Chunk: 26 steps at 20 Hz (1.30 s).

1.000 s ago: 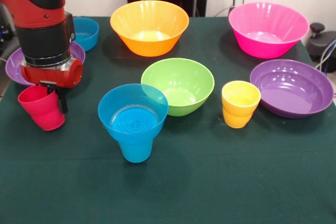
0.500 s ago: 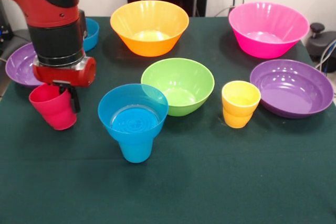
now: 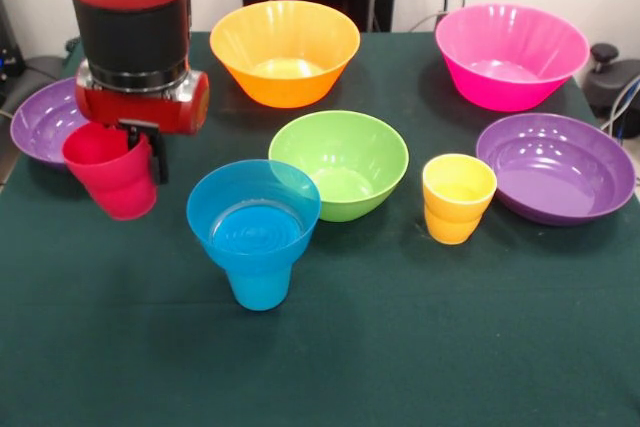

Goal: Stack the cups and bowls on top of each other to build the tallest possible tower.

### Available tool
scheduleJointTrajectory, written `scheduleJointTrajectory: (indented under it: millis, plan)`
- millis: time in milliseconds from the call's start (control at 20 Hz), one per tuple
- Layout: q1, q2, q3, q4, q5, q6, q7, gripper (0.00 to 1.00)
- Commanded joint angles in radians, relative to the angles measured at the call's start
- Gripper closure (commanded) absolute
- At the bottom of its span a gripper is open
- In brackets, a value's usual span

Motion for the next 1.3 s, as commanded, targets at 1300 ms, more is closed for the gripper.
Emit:
scheduleJointTrajectory:
  millis: [1300]
  plan:
    - [0.157, -0.187, -0.031, -0.032, 0.1, 0.272, -0.08, 1.0]
